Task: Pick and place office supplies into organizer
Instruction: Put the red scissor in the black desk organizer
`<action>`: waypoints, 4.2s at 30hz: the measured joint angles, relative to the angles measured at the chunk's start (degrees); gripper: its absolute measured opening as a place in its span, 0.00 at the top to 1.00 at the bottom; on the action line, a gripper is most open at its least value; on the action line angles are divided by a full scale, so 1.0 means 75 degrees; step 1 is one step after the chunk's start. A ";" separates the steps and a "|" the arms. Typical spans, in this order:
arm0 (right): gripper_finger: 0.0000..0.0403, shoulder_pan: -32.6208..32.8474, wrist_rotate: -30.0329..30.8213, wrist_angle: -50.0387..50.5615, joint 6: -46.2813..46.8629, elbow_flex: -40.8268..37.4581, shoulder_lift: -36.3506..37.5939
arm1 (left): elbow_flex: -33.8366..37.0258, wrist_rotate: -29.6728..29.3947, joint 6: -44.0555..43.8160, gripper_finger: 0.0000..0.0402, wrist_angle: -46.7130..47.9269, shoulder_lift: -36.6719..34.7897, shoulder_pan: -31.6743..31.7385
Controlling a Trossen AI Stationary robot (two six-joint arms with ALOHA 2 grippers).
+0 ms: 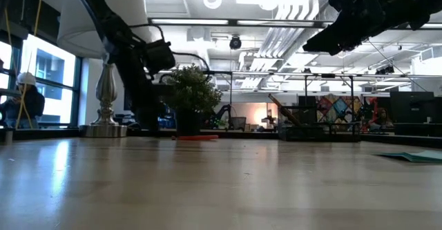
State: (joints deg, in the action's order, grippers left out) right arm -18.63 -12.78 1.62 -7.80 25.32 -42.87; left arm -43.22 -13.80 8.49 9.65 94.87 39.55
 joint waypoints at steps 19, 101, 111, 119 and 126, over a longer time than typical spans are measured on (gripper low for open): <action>0.65 0.0000 -0.0017 0.0272 -0.0026 0.0000 0.0008 | 0.0000 0.0326 -0.0334 0.67 -0.0934 0.0105 0.0070; 0.65 -0.0002 -0.0140 0.0406 0.0176 0.0000 -0.0001 | -0.0020 0.0356 -0.1620 0.95 -0.0437 0.0641 -0.1341; 0.65 -0.0003 -0.0005 0.0380 0.0178 0.0000 0.0002 | 0.0035 0.0988 -0.1982 1.00 -0.0277 -0.0581 -0.2104; 0.65 -0.0003 0.0052 0.0377 0.0379 0.0000 -0.0001 | 0.0023 0.1062 -0.2109 1.00 -0.0581 -0.1442 -0.2673; 0.65 -0.0002 0.0076 0.0373 0.0582 0.0000 -0.0001 | 0.0018 0.1186 -0.1908 0.98 -0.0794 -0.1469 -0.2740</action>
State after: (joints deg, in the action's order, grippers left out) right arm -18.65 -12.20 4.42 -3.43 25.32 -42.87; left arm -43.09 -4.91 -5.82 3.69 83.86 19.00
